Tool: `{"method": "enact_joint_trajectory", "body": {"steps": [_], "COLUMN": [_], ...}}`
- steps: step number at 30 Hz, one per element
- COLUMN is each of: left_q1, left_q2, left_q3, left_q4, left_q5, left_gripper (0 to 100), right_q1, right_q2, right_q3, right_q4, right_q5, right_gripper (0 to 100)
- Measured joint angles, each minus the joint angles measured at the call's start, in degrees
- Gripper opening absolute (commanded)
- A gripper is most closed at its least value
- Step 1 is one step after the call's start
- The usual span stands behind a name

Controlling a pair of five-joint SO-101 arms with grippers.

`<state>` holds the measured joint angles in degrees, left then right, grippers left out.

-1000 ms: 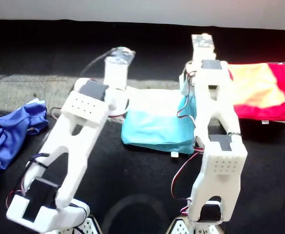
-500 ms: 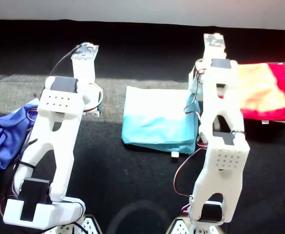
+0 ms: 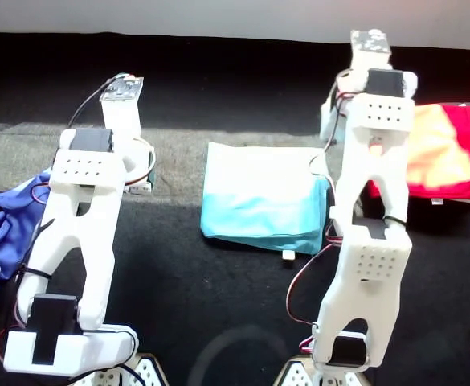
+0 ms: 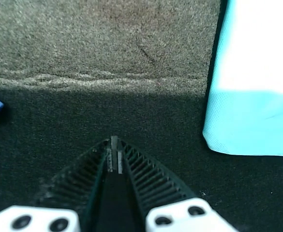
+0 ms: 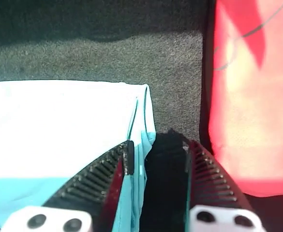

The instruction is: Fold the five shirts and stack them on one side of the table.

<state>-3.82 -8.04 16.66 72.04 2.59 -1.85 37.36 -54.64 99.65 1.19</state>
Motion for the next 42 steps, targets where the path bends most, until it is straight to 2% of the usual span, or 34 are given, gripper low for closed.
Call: {"method": "enact_joint_trajectory", "body": {"steps": [14, 30, 36, 38, 41, 42], "left_q1": [0.0, 0.0, 0.0, 0.0, 0.0, 0.0], "left_q2": [0.0, 0.0, 0.0, 0.0, 0.0, 0.0], "left_q3": [0.0, 2.02, 3.96, 3.96, 3.96, 3.96], "left_q4": [0.0, -1.05, -3.43, -3.52, -3.52, -3.52], "left_q5": [0.0, 0.0, 0.0, 0.0, 0.0, 0.0], "left_gripper": [1, 1, 1, 1, 1, 1], "right_q1": [-9.23, -8.09, -7.74, -7.74, -7.74, -7.74], "right_q2": [0.09, 0.09, 2.99, 4.92, 7.47, 8.18], "right_q3": [11.08, 31.03, 32.88, 32.0, 28.31, 26.9], "right_q4": [0.09, -21.1, -24.09, -24.0, -21.45, -20.66], "right_q5": [-2.02, -2.29, -2.29, -2.29, -2.29, -2.29], "right_gripper": [32.0, 32.1, 31.7, 25.8, 0.2, 0.8]}}
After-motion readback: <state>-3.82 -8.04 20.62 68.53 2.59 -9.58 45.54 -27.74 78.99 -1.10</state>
